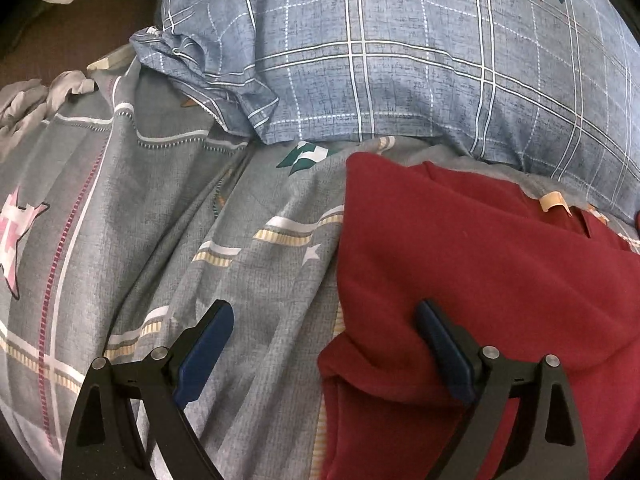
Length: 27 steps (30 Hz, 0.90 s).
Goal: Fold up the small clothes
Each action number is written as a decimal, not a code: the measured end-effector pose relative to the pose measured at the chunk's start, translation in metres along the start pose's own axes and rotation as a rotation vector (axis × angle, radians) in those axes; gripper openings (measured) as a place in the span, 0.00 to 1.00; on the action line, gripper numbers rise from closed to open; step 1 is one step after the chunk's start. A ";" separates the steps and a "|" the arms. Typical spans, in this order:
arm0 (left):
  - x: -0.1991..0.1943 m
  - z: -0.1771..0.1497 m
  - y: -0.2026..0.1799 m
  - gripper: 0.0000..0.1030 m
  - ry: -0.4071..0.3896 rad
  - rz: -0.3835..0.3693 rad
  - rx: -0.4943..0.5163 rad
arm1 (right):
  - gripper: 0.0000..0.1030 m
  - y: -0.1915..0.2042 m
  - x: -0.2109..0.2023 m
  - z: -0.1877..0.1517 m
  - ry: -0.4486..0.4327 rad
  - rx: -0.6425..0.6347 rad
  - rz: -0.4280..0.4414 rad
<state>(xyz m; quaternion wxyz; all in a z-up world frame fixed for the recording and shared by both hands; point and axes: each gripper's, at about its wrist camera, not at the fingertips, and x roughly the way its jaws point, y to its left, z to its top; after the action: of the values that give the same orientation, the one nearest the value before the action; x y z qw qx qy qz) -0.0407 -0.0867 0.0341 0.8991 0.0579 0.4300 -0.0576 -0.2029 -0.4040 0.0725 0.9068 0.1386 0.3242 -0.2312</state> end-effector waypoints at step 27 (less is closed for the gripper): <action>0.002 0.010 0.023 0.91 0.051 -0.041 -0.097 | 0.53 0.172 0.063 -0.039 0.160 -0.359 0.283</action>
<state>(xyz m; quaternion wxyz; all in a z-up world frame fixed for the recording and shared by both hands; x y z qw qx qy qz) -0.0283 -0.0653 0.0396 0.8883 0.0072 0.4560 -0.0536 -0.0923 -0.2624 0.0196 0.9116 0.0373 0.4084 -0.0285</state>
